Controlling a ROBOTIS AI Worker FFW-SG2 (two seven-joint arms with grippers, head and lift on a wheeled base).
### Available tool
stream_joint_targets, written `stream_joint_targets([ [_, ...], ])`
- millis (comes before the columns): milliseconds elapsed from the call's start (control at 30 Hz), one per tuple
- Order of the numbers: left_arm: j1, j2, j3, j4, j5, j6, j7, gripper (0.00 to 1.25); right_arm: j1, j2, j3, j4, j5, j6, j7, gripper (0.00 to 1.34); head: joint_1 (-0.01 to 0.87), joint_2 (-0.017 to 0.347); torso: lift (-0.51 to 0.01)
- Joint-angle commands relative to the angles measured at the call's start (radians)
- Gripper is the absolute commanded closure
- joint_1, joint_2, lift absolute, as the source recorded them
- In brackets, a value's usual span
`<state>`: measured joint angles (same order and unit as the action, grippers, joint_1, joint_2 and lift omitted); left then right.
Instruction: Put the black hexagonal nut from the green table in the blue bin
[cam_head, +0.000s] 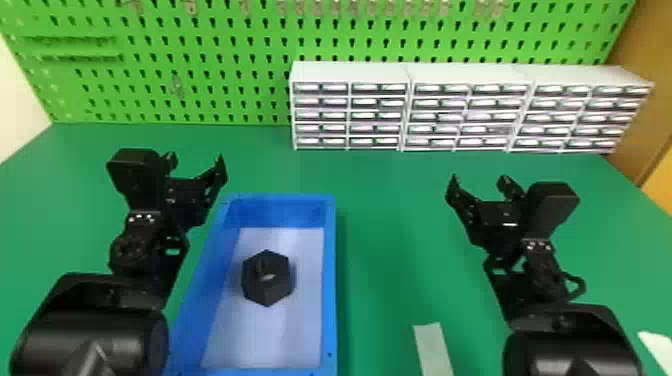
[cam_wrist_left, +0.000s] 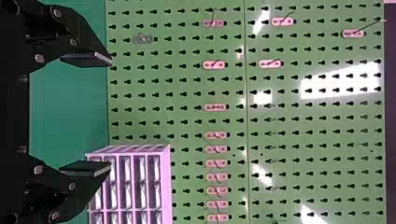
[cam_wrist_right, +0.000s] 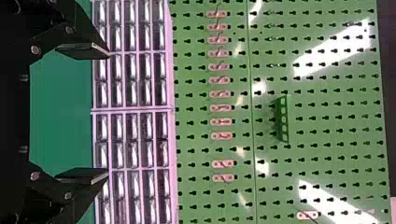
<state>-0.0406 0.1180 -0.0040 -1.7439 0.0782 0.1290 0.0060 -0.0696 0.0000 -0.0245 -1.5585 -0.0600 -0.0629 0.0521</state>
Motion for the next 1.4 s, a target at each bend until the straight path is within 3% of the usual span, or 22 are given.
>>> stream_joint_targets([
  [0, 0.002, -0.001, 0.009, 0.000, -0.005, -0.003, 0.000, 0.46, -0.001, 0.001, -0.008, 0.000, 0.002, 0.000, 0.000, 0.38, 0.686, 0.052, -0.097],
  [1367, -0.008, -0.001, 0.024, 0.001, -0.005, -0.006, -0.004, 0.46, 0.004, -0.009, -0.014, 0.012, -0.006, 0.011, -0.005, 0.38, 0.686, 0.052, -0.097],
])
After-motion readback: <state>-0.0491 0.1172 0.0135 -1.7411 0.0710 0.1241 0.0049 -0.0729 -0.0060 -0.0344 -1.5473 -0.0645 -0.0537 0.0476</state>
